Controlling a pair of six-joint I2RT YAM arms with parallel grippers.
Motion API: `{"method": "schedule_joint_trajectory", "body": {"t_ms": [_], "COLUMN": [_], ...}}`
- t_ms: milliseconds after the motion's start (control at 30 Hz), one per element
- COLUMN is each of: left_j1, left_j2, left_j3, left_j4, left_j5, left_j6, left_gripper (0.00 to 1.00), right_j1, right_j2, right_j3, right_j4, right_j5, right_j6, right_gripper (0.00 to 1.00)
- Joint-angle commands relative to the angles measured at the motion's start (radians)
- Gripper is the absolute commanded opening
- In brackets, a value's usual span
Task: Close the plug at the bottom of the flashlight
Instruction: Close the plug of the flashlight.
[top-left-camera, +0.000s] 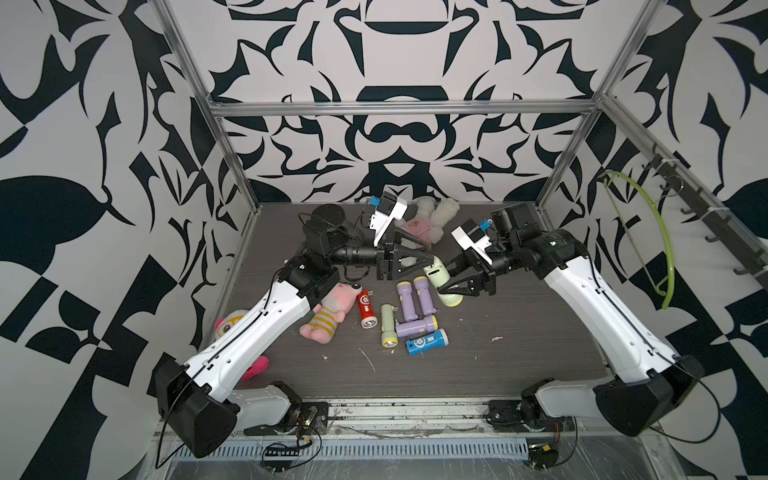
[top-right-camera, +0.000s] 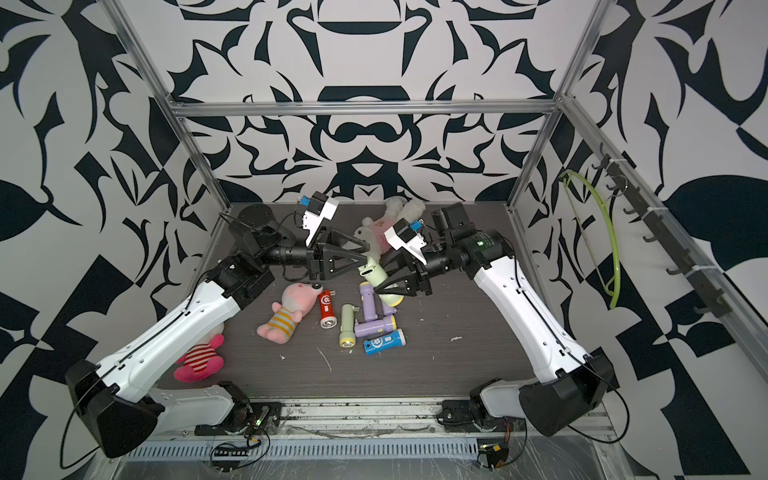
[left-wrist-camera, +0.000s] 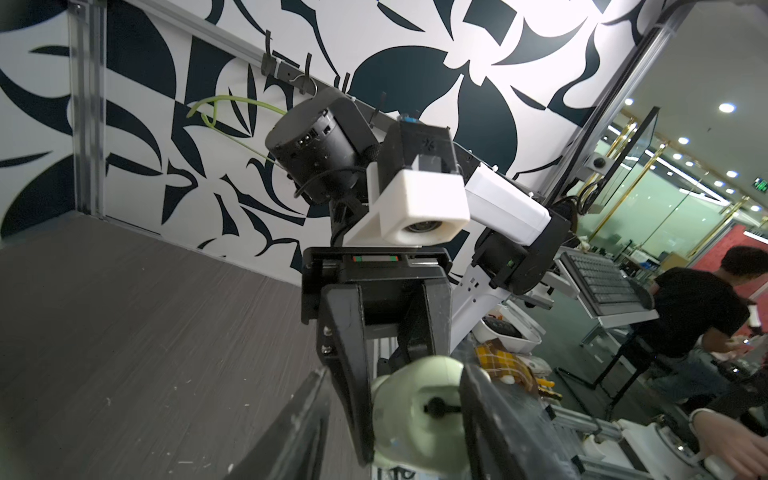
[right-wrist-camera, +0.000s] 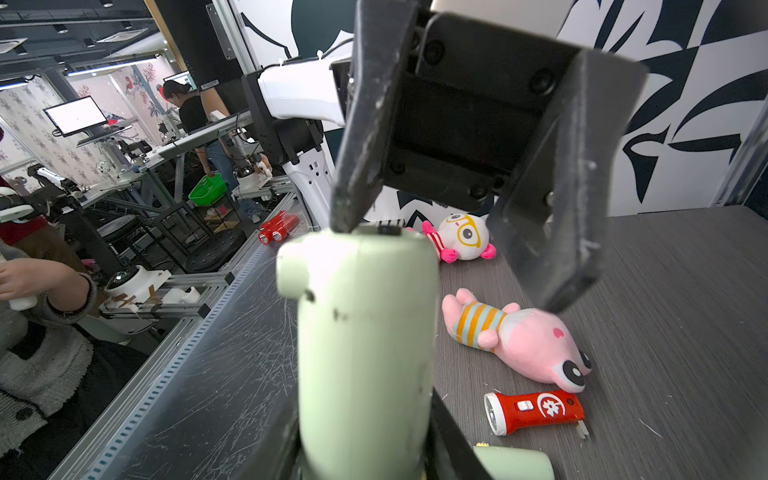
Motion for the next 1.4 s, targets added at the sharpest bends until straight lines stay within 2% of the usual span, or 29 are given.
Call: {"method": "schedule_joint_trajectory", "body": {"t_ms": [0, 100, 300, 467, 500, 533, 567, 600, 700, 733, 1000, 1100, 1233, 1367], "left_j1": [-0.005, -0.006, -0.006, -0.005, -0.003, -0.001, 0.002, 0.004, 0.015, 0.016, 0.037, 0.044, 0.043, 0.044], "left_j2": [0.030, 0.038, 0.050, 0.062, 0.066, 0.069, 0.072, 0.073, 0.076, 0.077, 0.059, 0.028, -0.063, -0.160], "left_j3": [0.028, 0.031, 0.031, 0.034, 0.034, 0.036, 0.037, 0.037, 0.041, 0.042, 0.037, 0.047, 0.039, -0.014], "left_j4": [0.007, 0.010, -0.001, -0.059, -0.074, -0.086, -0.096, -0.102, -0.111, -0.111, -0.116, -0.087, -0.014, 0.013], "left_j5": [0.018, 0.025, 0.004, -0.064, -0.083, -0.098, -0.118, -0.137, -0.167, -0.171, -0.284, -0.242, -0.160, -0.193], "left_j6": [0.007, 0.005, 0.020, 0.085, 0.096, 0.104, 0.108, 0.108, 0.108, 0.108, 0.116, 0.102, 0.090, 0.133], "left_gripper": [0.46, 0.36, 0.31, 0.28, 0.30, 0.38, 0.56, 0.68, 0.88, 0.92, 1.00, 1.00, 0.99, 0.99], "right_j1": [0.004, 0.003, 0.003, 0.004, 0.004, 0.004, 0.003, 0.003, 0.003, 0.003, 0.004, 0.004, 0.003, 0.003], "right_j2": [-0.028, -0.046, -0.074, -0.077, -0.076, -0.076, -0.073, -0.071, -0.063, -0.059, -0.038, -0.032, 0.036, 0.123], "right_j3": [0.044, 0.042, 0.042, 0.041, 0.039, 0.038, 0.036, 0.035, 0.032, 0.032, 0.014, -0.030, -0.034, 0.000], "right_j4": [0.002, 0.002, 0.000, -0.011, -0.012, -0.014, -0.015, -0.016, -0.021, -0.021, -0.013, 0.148, 0.167, 0.165], "right_j5": [-0.057, -0.074, -0.093, -0.093, -0.093, -0.092, -0.090, -0.089, -0.085, -0.084, -0.051, 0.084, 0.193, 0.270], "right_j6": [-0.011, -0.021, -0.032, -0.032, -0.032, -0.033, -0.033, -0.033, -0.031, -0.031, 0.001, 0.188, 0.245, 0.300], "right_gripper": [0.00, 0.00, 0.00, 0.00, 0.00, 0.00, 0.00, 0.00, 0.00, 0.00, 0.00, 0.00, 0.00, 0.00]}}
